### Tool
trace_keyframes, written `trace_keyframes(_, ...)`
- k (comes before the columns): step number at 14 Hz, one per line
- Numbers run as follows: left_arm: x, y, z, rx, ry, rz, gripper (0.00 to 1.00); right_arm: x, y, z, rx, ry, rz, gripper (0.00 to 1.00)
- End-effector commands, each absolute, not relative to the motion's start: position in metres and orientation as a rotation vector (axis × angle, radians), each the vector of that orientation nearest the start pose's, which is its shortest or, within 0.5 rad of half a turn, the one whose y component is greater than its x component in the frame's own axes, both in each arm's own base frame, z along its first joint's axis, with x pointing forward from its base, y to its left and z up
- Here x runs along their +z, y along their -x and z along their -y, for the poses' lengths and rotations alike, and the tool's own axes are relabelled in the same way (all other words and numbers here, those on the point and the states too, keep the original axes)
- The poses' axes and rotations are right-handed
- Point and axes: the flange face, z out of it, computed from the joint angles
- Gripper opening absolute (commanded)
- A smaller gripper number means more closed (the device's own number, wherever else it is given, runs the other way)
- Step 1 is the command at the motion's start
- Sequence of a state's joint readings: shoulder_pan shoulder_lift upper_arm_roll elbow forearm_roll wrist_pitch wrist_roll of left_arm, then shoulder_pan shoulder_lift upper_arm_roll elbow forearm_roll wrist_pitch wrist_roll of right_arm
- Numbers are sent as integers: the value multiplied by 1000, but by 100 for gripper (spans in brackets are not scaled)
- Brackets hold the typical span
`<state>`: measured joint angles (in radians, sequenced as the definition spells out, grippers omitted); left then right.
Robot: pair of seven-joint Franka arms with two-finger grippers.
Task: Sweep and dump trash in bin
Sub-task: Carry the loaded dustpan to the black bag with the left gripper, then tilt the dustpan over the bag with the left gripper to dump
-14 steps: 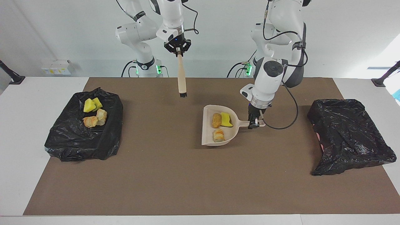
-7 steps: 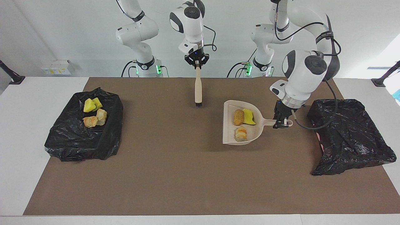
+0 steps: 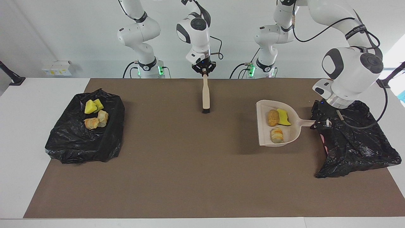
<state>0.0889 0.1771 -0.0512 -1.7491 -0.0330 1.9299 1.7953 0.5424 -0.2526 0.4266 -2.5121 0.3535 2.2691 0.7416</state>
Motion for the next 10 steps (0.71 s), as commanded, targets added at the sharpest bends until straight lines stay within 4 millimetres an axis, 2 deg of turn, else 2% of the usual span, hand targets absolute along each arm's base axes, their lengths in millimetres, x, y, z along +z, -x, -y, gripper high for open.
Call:
trace_keyframes(1,474,-619,-74,-66,2000,-2450,0,339,-242,-369,188,3020,-27,0)
trace_keyframes(2,479,-620,-95,-53,1988,-2443,0,337,-243,-370,186,3017,-25,0)
trace_keyframes(5,489,-626,-140,103,1962,-2444,0,330,-246,-369,205,3021,46,0)
trace_keyframes(7,495,-627,-161,182,1951,-2400,0,328,-249,-369,217,3021,46,35)
trace_keyframes(8,498,-624,-187,199,1981,-2350,0,328,-250,-370,219,3019,65,54)
trace_keyframes(9,504,-623,-205,197,1996,-2312,0,328,-251,-371,220,3017,70,63)
trace_keyframes(10,508,-621,-225,207,2007,-2268,0,330,-254,-373,219,3011,73,78)
